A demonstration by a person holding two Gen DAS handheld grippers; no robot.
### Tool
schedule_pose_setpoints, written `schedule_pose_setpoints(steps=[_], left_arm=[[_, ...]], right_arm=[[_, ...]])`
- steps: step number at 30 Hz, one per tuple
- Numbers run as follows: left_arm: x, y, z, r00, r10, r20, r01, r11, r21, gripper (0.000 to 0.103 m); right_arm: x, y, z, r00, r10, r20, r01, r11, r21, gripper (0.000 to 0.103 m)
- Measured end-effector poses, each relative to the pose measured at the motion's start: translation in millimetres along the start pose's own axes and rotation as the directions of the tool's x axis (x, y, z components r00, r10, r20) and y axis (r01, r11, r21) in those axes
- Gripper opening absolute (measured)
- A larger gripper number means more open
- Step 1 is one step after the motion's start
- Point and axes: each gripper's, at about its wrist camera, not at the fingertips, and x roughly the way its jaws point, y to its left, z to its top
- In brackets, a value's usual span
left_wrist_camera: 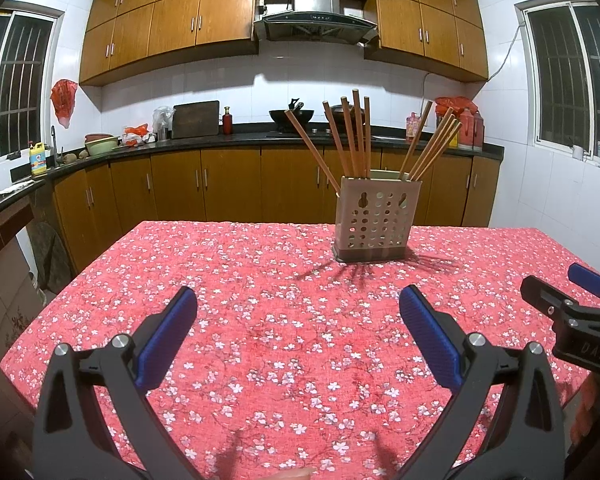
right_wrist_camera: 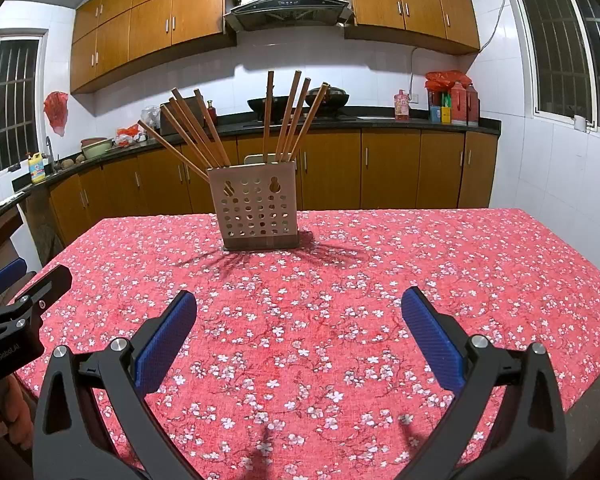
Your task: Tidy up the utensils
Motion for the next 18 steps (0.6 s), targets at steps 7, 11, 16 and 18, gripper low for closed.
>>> schedule_pose_setpoints(steps=[7,11,16,18], left_arm=[[0.8,0.4,-0.9,1.000,0.000,-0.002,0.000,1.000,-0.001,0.099],[1.5,0.3,-1.8,1.000,0.000,-0.002,0.000,1.000,-0.001,0.099],[1.3,0.2,-1.7,1.000,0.000,-0.004,0.000,1.000,-0.001,0.099],[2.6,-0.3,-3.7,1.000,0.000,-0.005,0.000,1.000,-0.001,0.099]], right_arm=[[-0.1,0.2,0.1,1.000,0.000,-0.001,0.000,1.000,0.000,0.101],[-0.3,0.2,0.2,1.000,0.000,0.000,0.000,1.000,0.000,0.101],[0.0,0.4,0.5,1.000,0.000,-0.001,0.000,1.000,0.000,0.101],[-0.2,0.3,0.5,1.000,0.000,-0.001,0.000,1.000,0.000,0.101]])
